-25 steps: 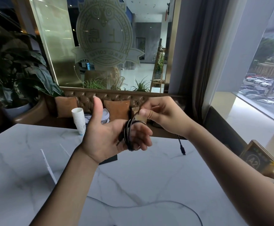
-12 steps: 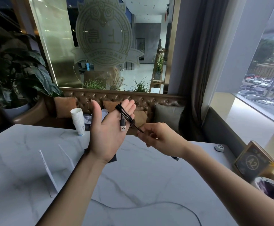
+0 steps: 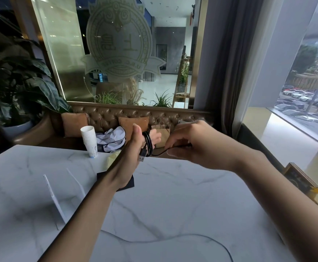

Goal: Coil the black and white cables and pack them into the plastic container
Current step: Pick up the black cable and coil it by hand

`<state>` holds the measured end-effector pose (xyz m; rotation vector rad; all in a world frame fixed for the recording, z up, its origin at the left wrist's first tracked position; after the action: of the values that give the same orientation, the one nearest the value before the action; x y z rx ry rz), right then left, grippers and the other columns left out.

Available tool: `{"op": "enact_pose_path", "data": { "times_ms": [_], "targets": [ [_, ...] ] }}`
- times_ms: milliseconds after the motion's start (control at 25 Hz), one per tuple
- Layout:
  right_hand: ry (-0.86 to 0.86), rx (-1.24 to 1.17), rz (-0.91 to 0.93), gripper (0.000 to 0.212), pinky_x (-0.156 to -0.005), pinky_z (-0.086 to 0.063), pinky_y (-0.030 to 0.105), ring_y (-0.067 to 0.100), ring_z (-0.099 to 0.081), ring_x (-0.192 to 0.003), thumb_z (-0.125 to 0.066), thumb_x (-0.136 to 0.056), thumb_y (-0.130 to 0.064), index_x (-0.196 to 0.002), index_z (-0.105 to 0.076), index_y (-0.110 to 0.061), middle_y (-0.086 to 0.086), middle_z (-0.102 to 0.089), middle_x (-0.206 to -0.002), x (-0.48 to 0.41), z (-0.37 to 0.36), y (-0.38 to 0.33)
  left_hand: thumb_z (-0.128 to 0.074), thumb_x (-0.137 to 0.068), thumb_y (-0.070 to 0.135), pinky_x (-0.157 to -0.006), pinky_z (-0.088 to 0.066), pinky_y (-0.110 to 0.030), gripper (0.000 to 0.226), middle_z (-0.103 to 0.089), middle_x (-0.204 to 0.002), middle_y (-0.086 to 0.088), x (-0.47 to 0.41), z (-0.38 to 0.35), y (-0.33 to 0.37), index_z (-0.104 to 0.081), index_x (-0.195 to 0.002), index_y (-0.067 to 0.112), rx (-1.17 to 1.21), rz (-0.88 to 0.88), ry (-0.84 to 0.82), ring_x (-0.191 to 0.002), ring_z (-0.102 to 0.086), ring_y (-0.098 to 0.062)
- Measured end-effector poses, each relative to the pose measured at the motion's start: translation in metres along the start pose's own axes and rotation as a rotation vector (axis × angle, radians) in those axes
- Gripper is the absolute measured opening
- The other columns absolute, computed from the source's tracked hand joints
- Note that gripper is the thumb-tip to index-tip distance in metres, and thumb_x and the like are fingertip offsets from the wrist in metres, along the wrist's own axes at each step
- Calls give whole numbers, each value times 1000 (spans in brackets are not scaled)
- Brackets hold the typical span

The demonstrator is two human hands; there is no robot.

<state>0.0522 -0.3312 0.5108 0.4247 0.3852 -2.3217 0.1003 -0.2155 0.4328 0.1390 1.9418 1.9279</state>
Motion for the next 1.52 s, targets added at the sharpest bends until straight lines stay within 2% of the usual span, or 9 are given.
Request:
{"op": "enact_pose_path", "data": {
  "times_ms": [120,240,320,480,680,1040,1160,1320,1520],
  "targets": [
    [111,-187,-34,4,-68,-50,13,8,-65,-73,-76,-84,-16,-85,-74,-12,-6,-71,-78,-6,21,0,-11,-85,76,-112,-37,-37,93,-64,-131,-12,5,-7,6,-54,-134,10,13,31,-33,-128,-55,-24],
    [153,-378,-78,14,-71,-58,27,15,-69,-76,-80,-81,-14,-88,-69,-9,-1,-71,-80,-11,26,8,-20,-69,88,-106,-42,-47,111,-70,-114,-22,11,-23,16,-61,-120,-2,-20,-5,-195,-103,-67,-25],
    [188,-505,-90,20,-71,-59,39,26,-69,-75,-81,-80,-15,-88,-64,-7,1,-67,-81,-15,24,13,-23,-64,92,-87,-51,-35,117,-70,-101,-28,14,-31,16,-63,-107,-9,-57,14,-270,-81,-69,-20],
    [274,-788,-137,20,-68,-54,40,24,-62,-68,-77,-82,-10,-86,-59,-2,7,-61,-75,-17,8,23,-3,-90,65,-67,-45,-22,86,-69,-77,-10,21,-34,23,-67,-79,8,-22,-59,-210,-70,-63,-17],
    [85,-1095,-251,19,-71,-57,37,23,-67,-66,-59,-96,-19,-89,-58,-1,17,-64,-78,-12,-33,27,-11,-93,61,-67,-34,-35,68,-58,-59,-5,20,-24,25,-44,-56,14,28,-98,-111,-58,-50,-20],
    [231,-1164,-267,23,-64,-55,42,29,-61,-50,-50,-102,-17,-93,-56,4,37,-61,-70,-12,-43,20,-26,-101,47,-52,-42,-22,62,-54,-48,-7,13,-14,28,-27,-50,12,107,-121,54,-47,-47,-20],
    [338,-1220,-262,25,-62,-52,41,28,-54,-45,-49,-102,-16,-86,-58,1,28,-62,-67,-13,-44,21,-36,-101,43,-53,-47,-22,67,-54,-45,-9,12,-7,34,-33,-51,-2,-15,-134,256,-46,-52,-19],
    [414,-1258,-281,23,-59,-55,39,32,-58,-55,-51,-101,-15,-88,-59,1,24,-66,-69,-12,-45,23,-36,-103,40,-49,-33,-24,64,-36,-53,-18,13,2,45,-33,-62,-9,-137,-267,412,-49,-37,-21],
    [474,-1258,-406,7,-73,-51,62,38,-62,-75,-62,-96,-17,-94,-59,-10,21,-66,-79,-9,-52,40,-28,-102,44,-51,-30,-18,58,-35,-65,-15,13,-4,40,-39,-68,-1,-181,-233,351,-62,-34,-16]
  ]
}}
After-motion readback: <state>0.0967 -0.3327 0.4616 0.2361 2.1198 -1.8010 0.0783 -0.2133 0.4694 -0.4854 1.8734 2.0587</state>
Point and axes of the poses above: each hand's wrist, its own x-axis away from the middle knuckle, its own z-axis out of the back of the hand, y = z × x, the point moved 8 cm from there along -x, towards the middle knuckle
